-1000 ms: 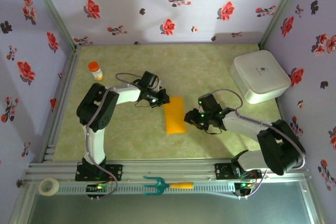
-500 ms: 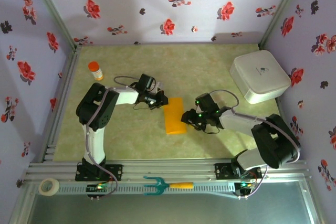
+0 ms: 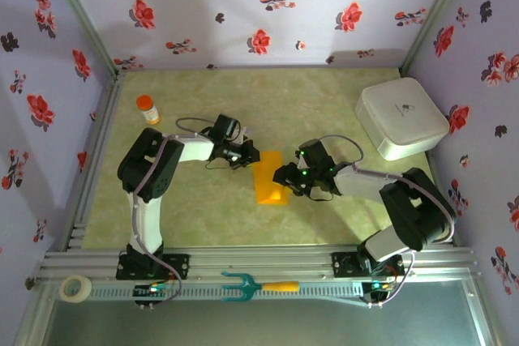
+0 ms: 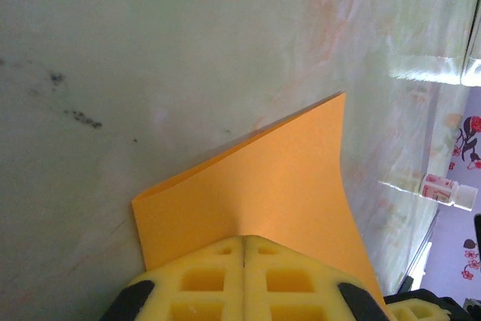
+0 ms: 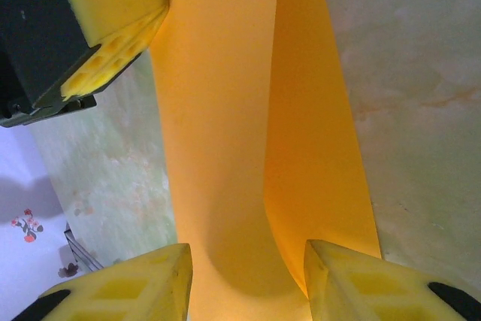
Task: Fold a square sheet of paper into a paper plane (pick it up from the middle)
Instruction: Fold the triangle a second time at the center of the table.
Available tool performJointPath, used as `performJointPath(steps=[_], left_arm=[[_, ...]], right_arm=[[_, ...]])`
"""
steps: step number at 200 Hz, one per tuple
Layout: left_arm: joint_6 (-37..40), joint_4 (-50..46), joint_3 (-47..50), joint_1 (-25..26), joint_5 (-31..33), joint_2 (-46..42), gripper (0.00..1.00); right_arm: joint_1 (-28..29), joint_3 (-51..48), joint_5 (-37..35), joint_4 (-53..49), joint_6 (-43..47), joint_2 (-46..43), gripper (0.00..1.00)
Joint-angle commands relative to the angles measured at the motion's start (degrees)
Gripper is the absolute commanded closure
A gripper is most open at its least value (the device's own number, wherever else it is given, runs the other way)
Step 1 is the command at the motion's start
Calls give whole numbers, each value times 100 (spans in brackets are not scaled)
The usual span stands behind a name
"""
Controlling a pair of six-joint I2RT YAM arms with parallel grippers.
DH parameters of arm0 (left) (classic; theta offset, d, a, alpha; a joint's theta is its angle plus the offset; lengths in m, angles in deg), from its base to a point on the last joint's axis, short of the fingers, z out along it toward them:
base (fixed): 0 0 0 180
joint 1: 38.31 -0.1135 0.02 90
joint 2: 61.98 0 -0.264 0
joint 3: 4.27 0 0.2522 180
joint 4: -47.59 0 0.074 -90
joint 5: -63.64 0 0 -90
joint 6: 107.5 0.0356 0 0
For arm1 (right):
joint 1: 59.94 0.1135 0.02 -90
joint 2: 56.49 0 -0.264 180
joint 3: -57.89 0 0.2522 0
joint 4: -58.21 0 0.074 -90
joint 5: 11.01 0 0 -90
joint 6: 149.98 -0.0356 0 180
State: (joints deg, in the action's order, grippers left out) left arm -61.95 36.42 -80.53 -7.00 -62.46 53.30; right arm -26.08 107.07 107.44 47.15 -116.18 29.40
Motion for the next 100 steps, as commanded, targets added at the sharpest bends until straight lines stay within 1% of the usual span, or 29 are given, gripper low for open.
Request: performJointPath(steps=[1, 25, 40, 82, 100], left_arm=[[14, -135, 36, -37, 76, 69, 95], [20, -136, 36, -37, 76, 60, 95], [15, -136, 36, -37, 76, 60, 95], [-6, -83, 62, -36, 76, 68, 95], [-12, -48, 89, -38, 74, 40, 95]], right_arm=[[-55, -10, 88, 100, -66, 12, 56], [-194, -172, 97, 385, -89, 32, 55], [-294, -204, 234, 699, -92, 106, 55], [-479, -118, 735, 1162, 105, 336, 56], [-584, -161, 749, 1227, 102, 383, 58]])
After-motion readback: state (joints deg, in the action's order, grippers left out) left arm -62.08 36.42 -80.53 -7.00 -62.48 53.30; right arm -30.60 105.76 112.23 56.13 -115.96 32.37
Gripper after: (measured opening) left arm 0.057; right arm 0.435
